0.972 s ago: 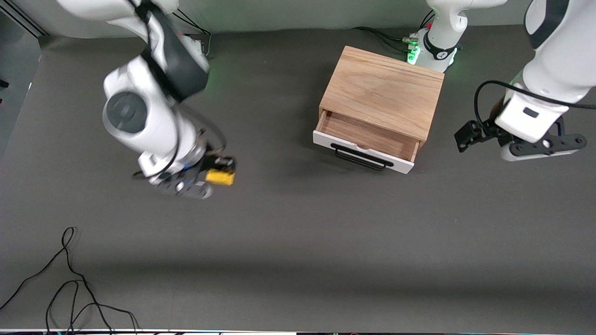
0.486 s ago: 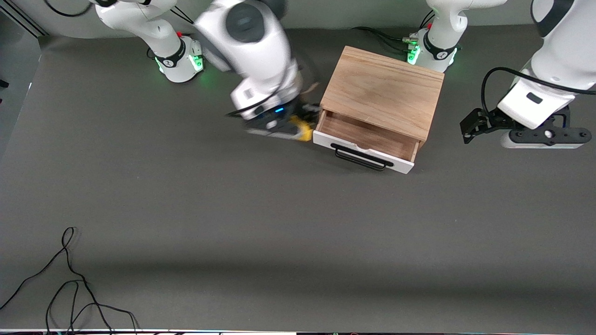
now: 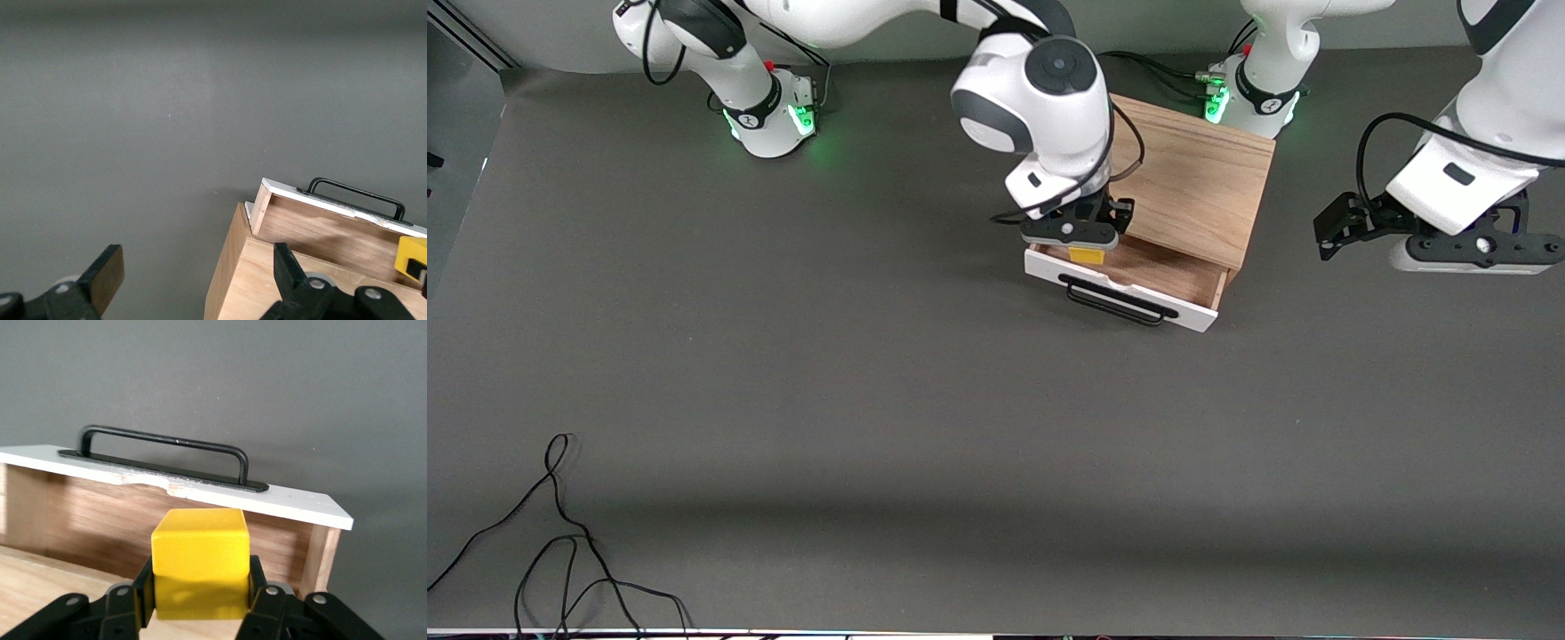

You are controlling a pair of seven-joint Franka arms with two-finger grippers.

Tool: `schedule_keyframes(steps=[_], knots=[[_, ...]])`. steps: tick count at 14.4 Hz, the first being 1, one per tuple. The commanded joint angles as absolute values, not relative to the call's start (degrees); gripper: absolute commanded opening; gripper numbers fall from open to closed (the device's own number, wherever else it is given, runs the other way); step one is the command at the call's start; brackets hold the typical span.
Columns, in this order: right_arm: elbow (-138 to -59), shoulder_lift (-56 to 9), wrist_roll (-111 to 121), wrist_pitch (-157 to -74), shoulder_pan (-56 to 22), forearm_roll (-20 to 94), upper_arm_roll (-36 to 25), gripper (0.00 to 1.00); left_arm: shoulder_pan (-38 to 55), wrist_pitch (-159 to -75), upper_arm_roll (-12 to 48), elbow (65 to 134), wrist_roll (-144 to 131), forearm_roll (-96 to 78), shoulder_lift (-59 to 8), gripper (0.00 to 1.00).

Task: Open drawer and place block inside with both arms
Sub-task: 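Lower the yellow cube into the drawer and open the right gripper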

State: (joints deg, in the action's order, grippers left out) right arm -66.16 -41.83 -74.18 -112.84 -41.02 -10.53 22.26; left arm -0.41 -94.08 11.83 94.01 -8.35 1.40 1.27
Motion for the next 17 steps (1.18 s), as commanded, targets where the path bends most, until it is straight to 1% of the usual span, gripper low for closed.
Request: schedule_keyframes(steps=[1, 6, 10, 12, 13, 14, 15, 16, 17], knots=[[-63.2, -43.9, -76.3, -112.2, -42.3, -12.6, 22.2, 0.02, -0.7, -92.9, 11.9, 92.6, -7.3, 1.7, 0.5, 1.00], [-63.6, -44.9, -78.1, -112.3, -43.2, -12.7, 22.2, 0.04, -0.9, -91.8, 11.8, 92.6, -6.9, 1.7, 0.4, 1.00], [-63.7, -46.3, -78.2, -112.3, -43.8, -14.0, 22.1, 0.10, -0.7, -91.8, 11.8, 92.7, -7.5, 1.8, 0.4, 1.00], [-63.8, -46.8, -78.2, -112.3, -43.8, -14.3, 22.1, 0.11, -0.8, -91.8, 11.8, 92.7, -7.3, 1.8, 0.4, 1.00], [-63.8, -46.8, -78.2, -112.3, -43.8, -14.4, 22.1, 0.15, -0.8, -91.8, 11.8, 92.7, -7.3, 1.8, 0.4, 1.00], [-63.8, -46.9, -78.2, -112.3, -43.8, -14.4, 22.1, 0.30, -0.8, -91.8, 11.8, 92.7, -7.4, 1.8, 0.4, 1.00], [-63.8, -46.9, -78.2, -112.3, -43.8, -14.4, 22.1, 0.61, -0.8, -91.8, 11.8, 92.7, -7.4, 1.8, 0.4, 1.00], [-63.8, -46.8, -78.2, -112.3, -43.8, -14.9, 22.1, 0.98, -0.8, -91.8, 11.8, 92.7, -7.3, 1.8, 0.4, 1.00], [-63.8, -46.8, -78.2, -112.3, -43.8, -16.1, 22.1, 1.00, -0.8, -91.8, 11.8, 92.7, -7.2, 1.8, 0.4, 1.00]])
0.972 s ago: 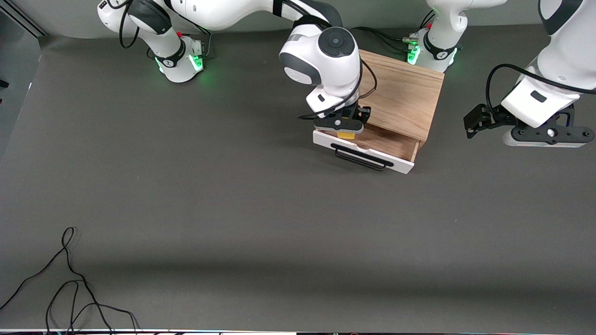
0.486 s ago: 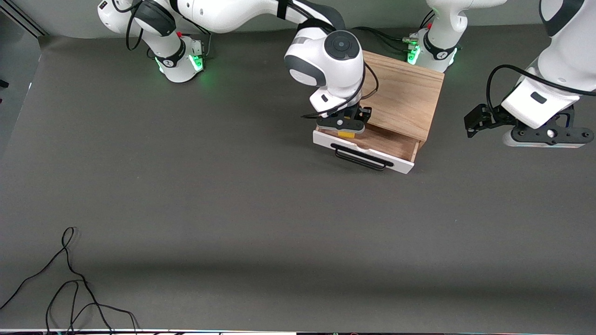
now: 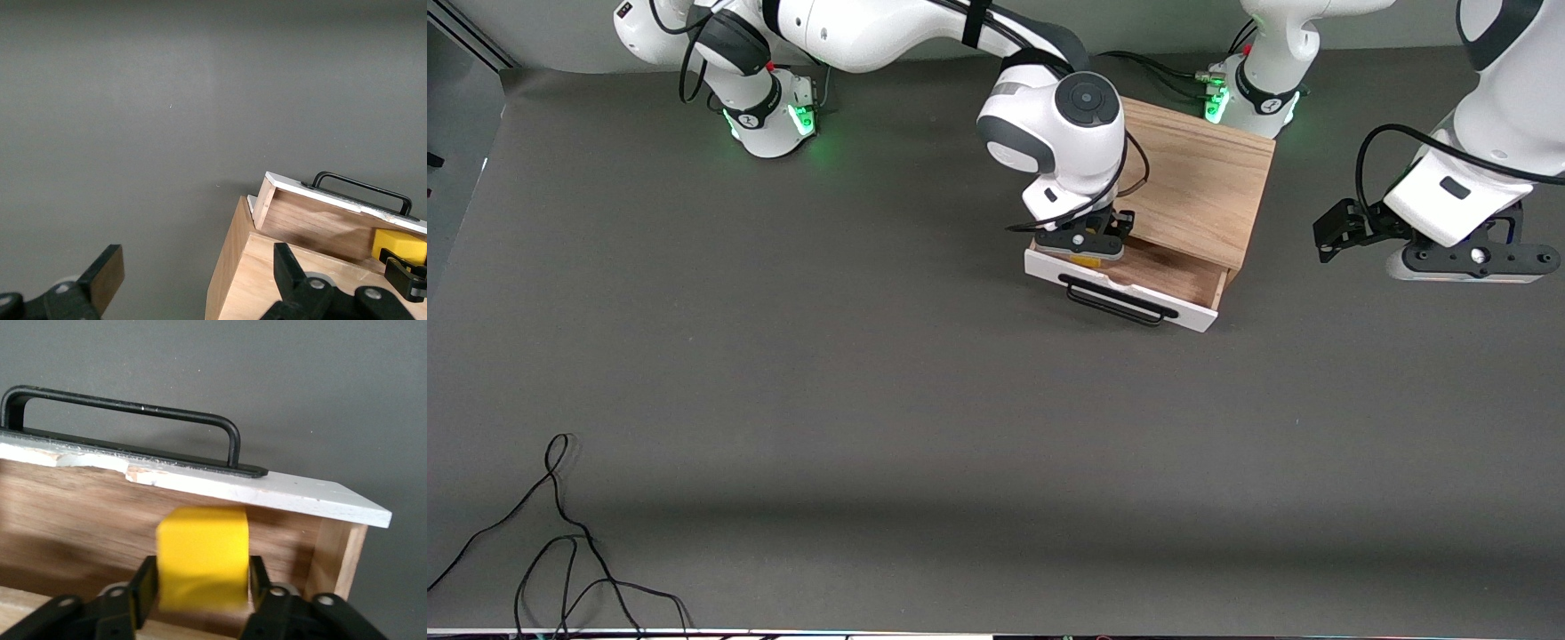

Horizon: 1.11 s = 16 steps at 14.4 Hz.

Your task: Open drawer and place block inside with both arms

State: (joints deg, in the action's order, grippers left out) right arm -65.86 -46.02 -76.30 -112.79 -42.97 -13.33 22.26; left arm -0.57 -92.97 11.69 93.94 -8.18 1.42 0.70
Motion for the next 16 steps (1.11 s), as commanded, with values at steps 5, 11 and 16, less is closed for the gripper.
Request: schedule_keyframes(steps=[5, 11, 16], knots=[[-63.2, -44.0, -77.8, -110.3, -41.2, -16.1, 22.2, 1.00, -0.8, -91.8, 11.8, 92.7, -7.3, 1.8, 0.4, 1.00], [-69.9, -29.1, -75.7, -100.5, -29.8, -15.4, 22.3, 1.00, -0.9, -91.8, 11.8, 92.7, -7.3, 1.8, 0.4, 1.00], [-75.6, -18.7, -54.8, -98.5, -14.4, -4.3, 21.6, 1.00, -0.8, -91.8, 11.8, 92.7, -7.3, 1.8, 0.4, 1.00]])
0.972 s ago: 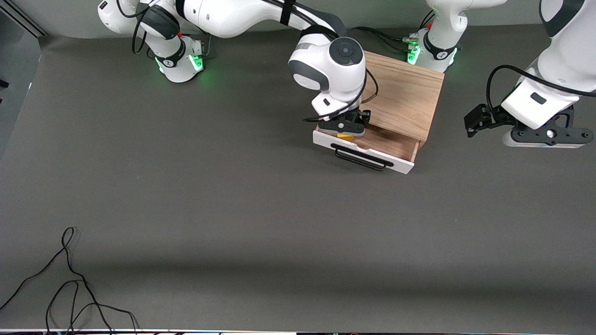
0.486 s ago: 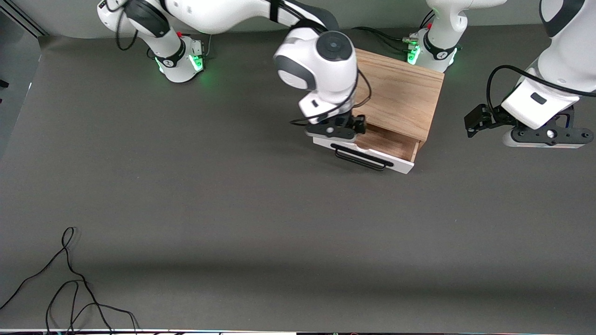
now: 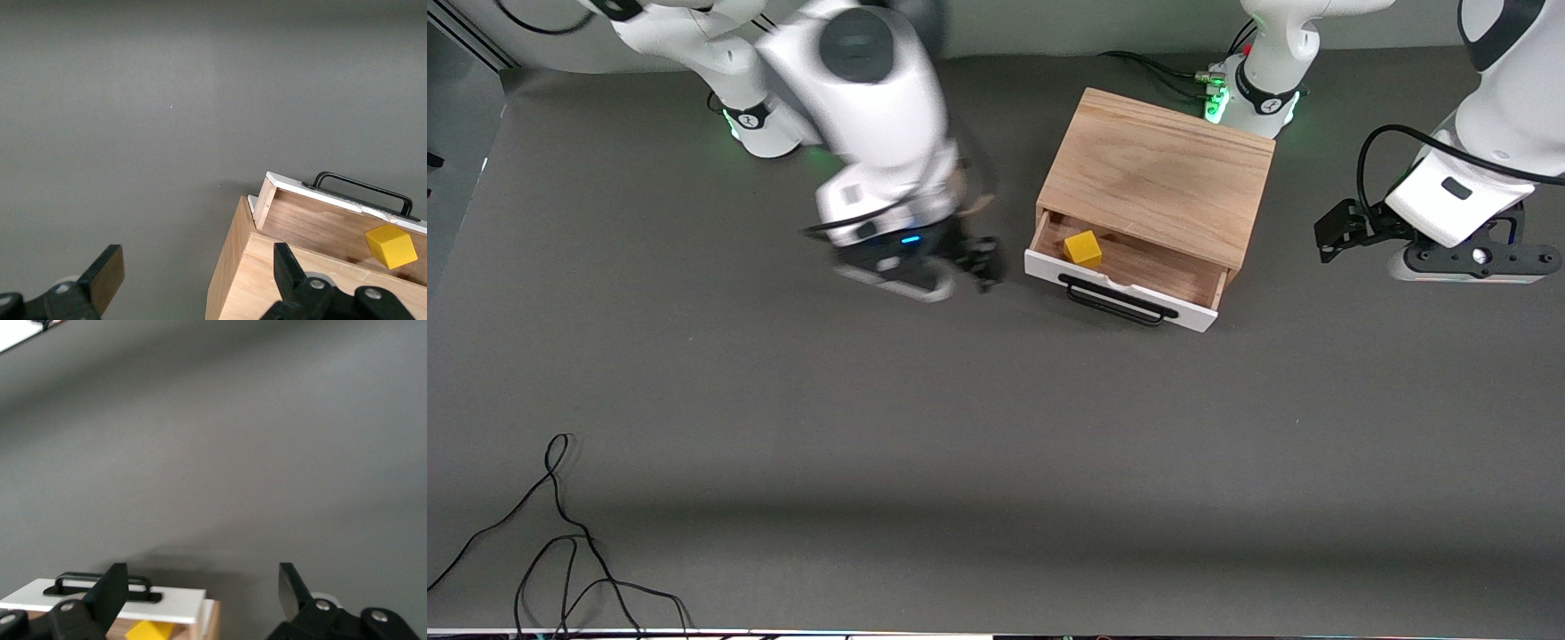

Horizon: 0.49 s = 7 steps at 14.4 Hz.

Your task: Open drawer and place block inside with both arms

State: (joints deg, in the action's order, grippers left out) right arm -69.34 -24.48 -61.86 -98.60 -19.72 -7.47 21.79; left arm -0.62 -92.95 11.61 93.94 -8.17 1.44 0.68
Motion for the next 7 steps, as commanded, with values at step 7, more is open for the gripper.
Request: schedule_keyframes(steps=[7], knots=[[-93.2, -0.7, -20.7, -98.8, -7.2, 8.4, 4.1, 1.00, -0.9, -91.7, 11.8, 92.7, -7.3, 1.8, 0.2, 1.00]])
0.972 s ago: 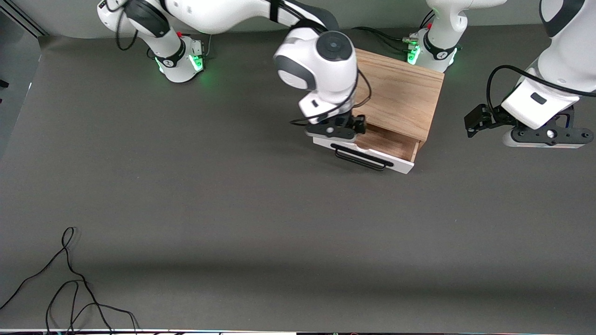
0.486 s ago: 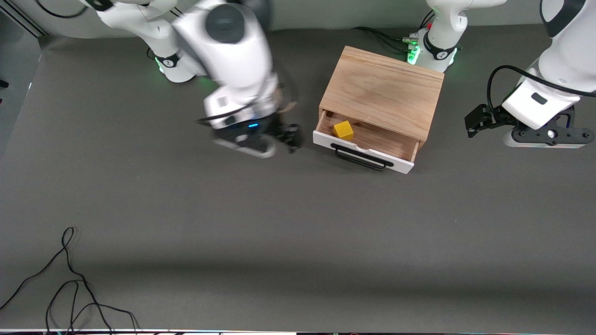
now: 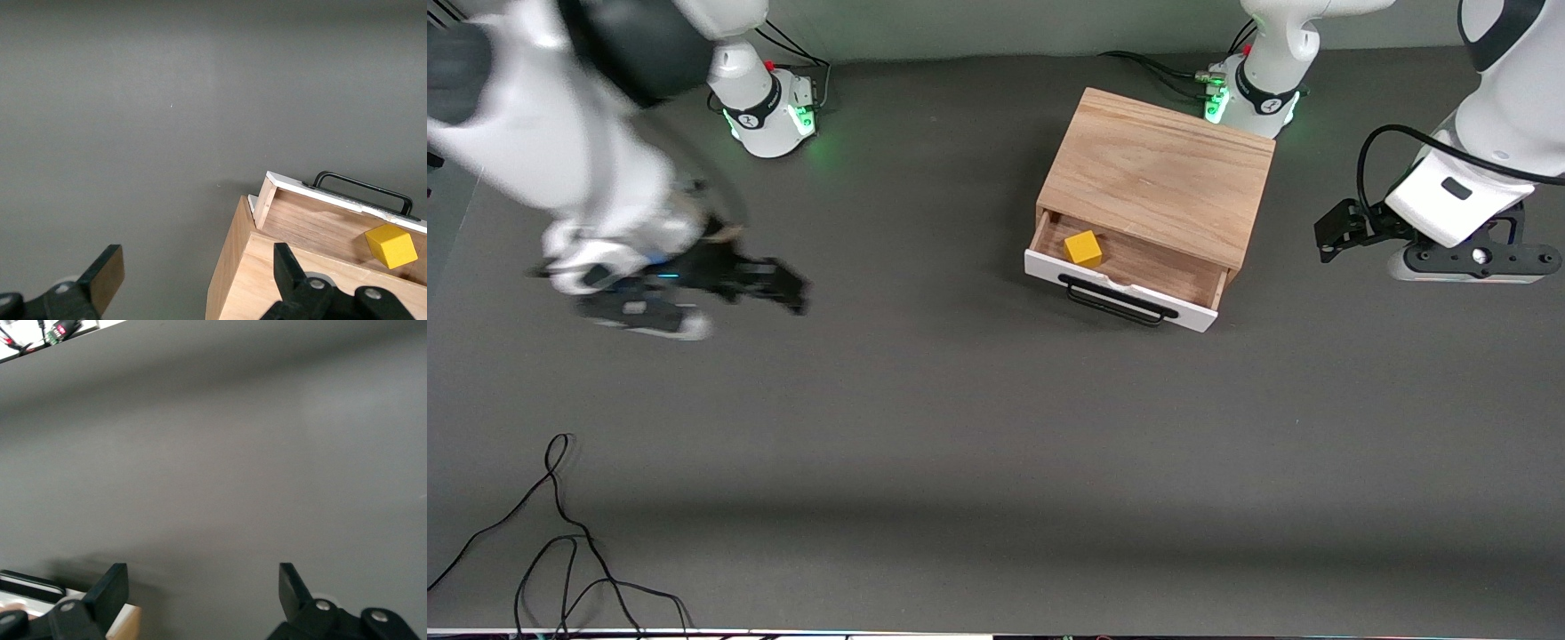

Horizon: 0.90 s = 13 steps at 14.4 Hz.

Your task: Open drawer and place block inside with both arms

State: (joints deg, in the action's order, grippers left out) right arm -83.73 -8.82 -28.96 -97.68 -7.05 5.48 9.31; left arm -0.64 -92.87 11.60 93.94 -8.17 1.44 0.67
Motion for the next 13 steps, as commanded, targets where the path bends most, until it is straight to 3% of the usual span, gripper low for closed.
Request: schedule_keyframes(steps=[1, 4, 13], knots=[[-96.0, 1.5, -18.2, -98.9, -7.2, 8.4, 1.8, 1.00, -0.8, -91.7, 11.8, 92.7, -7.3, 1.8, 0.2, 1.00], [-101.2, 6.1, -11.5, -99.1, -6.9, 3.5, -3.2, 1.00, -0.8, -91.7, 11.8, 92.7, -7.3, 2.0, 0.1, 1.00], [-98.3, 4.0, -7.1, -98.4, -6.8, 1.0, -4.7, 1.00, 0.4, -90.6, 12.1, 92.8, -7.5, 2.9, -0.6, 1.00]])
